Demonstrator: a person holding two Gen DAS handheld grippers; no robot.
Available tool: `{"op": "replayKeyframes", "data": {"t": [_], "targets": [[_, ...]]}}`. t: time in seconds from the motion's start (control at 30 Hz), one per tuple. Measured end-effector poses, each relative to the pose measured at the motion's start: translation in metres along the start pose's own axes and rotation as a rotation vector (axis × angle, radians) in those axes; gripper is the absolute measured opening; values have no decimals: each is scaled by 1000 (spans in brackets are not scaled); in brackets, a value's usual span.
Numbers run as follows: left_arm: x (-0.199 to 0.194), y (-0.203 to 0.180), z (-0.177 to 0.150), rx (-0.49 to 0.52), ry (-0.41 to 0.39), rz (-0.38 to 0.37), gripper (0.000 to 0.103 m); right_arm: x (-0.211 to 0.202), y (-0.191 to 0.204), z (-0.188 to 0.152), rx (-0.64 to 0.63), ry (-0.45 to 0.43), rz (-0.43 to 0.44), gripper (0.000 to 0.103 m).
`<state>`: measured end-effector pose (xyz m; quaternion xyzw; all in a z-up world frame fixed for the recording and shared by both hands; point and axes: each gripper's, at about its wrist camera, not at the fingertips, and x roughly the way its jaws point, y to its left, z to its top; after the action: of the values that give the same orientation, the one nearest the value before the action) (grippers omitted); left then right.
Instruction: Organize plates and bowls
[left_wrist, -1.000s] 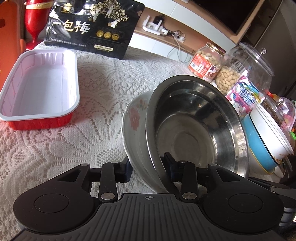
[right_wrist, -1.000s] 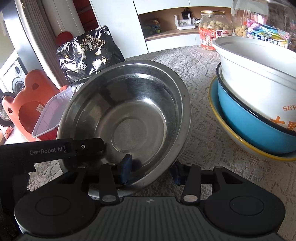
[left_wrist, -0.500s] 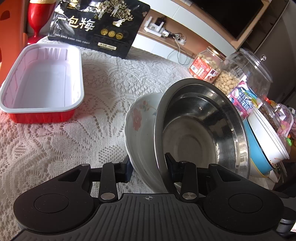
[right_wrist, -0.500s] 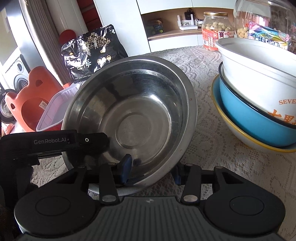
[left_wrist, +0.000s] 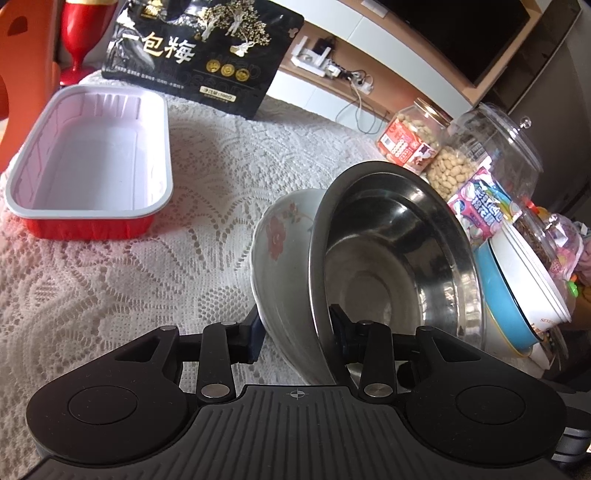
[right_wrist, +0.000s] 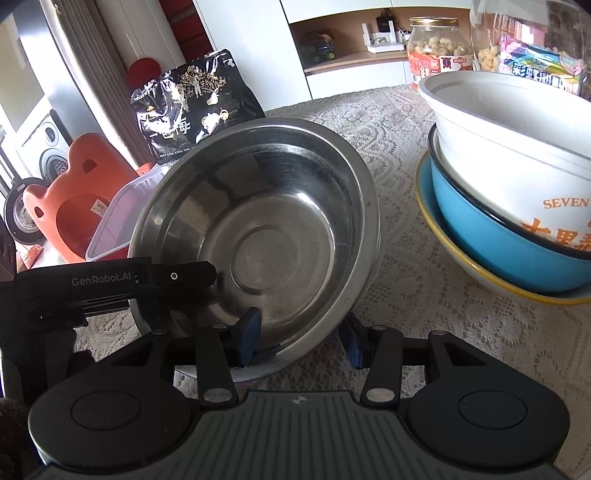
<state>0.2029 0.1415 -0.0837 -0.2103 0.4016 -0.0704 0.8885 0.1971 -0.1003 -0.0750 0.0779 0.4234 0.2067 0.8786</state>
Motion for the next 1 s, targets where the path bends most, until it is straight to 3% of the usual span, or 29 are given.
{"op": "replayKeyframes", "data": {"t": [0.13, 0.33, 0.5, 0.6, 0.77, 1.0], "targets": [[-16, -11, 1, -19, -25, 57, 45, -24, -2, 2, -69, -82, -32, 48], [-52, -33, 11, -6, -143, 170, 45, -82, -26, 20, -110, -220, -41, 48], [-65, -64, 23, -14, -164, 95, 45, -124, -68, 40, -74, -247, 7, 49], [-62, -96, 25, 22, -161, 32, 45, -145, -86, 45, -85, -285, -16, 50], [-46, -153, 24, 105, -108, -43, 45, -166, -121, 54, -33, -271, 46, 50], [-18, -202, 17, 231, -77, 39, 45, -150, -151, 52, 1, -266, -97, 50]]}}
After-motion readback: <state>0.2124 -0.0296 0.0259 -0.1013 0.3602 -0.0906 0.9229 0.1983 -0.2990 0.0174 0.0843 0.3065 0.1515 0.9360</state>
